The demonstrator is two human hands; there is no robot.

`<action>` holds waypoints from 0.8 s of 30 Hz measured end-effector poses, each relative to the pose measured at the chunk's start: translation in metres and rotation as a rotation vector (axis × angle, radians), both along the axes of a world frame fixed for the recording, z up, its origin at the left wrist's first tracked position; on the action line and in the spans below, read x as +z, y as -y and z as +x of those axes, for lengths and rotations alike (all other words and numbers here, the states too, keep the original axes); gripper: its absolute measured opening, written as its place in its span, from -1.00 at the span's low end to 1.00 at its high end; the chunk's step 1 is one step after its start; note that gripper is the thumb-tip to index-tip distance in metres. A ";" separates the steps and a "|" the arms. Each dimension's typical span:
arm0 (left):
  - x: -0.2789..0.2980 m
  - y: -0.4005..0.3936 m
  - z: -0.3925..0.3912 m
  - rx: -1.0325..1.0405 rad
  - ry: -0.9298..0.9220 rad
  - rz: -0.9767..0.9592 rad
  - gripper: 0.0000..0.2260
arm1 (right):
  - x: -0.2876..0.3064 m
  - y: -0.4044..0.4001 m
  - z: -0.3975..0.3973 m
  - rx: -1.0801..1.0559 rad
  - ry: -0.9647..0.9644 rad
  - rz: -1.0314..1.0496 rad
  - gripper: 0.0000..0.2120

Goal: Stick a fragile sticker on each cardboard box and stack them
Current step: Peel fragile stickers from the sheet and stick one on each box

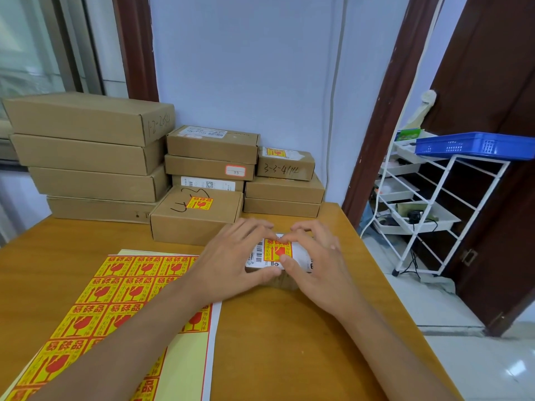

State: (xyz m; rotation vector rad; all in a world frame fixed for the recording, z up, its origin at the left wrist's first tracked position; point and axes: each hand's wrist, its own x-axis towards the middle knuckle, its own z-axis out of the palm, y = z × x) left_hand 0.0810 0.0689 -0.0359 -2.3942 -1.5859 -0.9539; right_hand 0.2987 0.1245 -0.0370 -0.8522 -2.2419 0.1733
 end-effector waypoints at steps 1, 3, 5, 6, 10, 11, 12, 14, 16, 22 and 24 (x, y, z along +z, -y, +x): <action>0.000 0.000 0.000 0.002 -0.010 0.004 -0.54 | 0.000 0.000 0.001 -0.004 0.014 0.002 -0.70; 0.000 0.000 0.001 0.015 -0.037 0.018 -0.55 | 0.000 -0.001 0.001 -0.004 0.025 -0.009 -0.70; 0.001 0.001 0.001 0.031 -0.053 0.041 -0.56 | 0.001 0.000 0.001 0.011 -0.006 -0.009 -0.72; 0.002 0.001 0.001 0.032 -0.048 0.053 -0.58 | 0.001 0.001 0.002 0.024 -0.043 0.007 -0.74; 0.004 0.003 0.001 0.002 -0.015 0.169 -0.69 | 0.004 0.003 0.004 0.059 -0.163 0.115 -0.76; 0.004 0.003 0.001 -0.010 0.001 0.199 -0.69 | 0.005 0.003 0.004 0.061 -0.164 0.125 -0.75; 0.004 0.003 0.001 -0.019 0.015 0.222 -0.68 | 0.005 0.002 0.004 0.062 -0.158 0.128 -0.74; 0.003 0.003 0.001 -0.031 0.035 0.244 -0.68 | 0.004 0.001 0.003 0.060 -0.146 0.127 -0.74; 0.002 0.002 -0.001 -0.031 0.061 0.252 -0.69 | 0.004 0.001 0.002 0.056 -0.146 0.137 -0.75; 0.006 0.005 0.001 -0.014 0.091 0.274 -0.65 | 0.005 0.002 0.002 0.023 -0.137 0.162 -0.74; 0.002 0.003 0.002 -0.011 0.045 0.239 -0.70 | 0.004 0.002 0.001 0.038 -0.127 0.153 -0.72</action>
